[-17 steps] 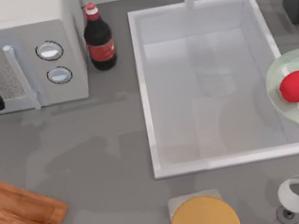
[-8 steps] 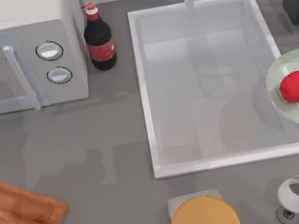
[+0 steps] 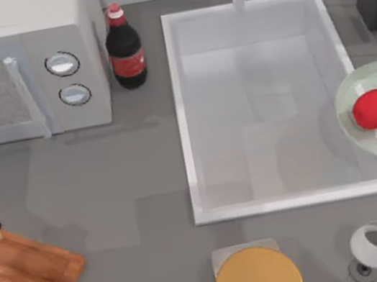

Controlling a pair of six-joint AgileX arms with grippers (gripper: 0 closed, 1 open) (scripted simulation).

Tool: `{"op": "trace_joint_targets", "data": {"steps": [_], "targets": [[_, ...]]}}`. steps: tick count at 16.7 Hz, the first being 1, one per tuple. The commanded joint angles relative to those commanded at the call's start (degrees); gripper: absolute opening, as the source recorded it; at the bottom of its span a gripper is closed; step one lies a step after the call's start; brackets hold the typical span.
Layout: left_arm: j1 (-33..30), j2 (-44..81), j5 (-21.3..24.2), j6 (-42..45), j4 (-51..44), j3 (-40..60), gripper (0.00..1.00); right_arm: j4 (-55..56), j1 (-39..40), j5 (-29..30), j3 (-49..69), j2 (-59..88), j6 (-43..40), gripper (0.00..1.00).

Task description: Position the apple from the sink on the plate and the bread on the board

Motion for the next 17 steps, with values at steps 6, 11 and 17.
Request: {"op": "trace_joint_targets", "data": {"steps": [6,11,17], "targets": [[-0.29,-1.7,-0.03,-31.54,2.02,-3.59,0.0,0.0,0.0,0.0,0.0,0.0,0.0,1.0],[-0.51,-2.44,-0.03,-45.92,2.95,-5.2,0.0,0.0,0.0,0.0,0.0,0.0,0.0,1.0],[-0.55,-2.53,-0.03,-47.79,3.08,-5.41,0.0,0.0,0.0,0.0,0.0,0.0,0.0,1.0]]}}
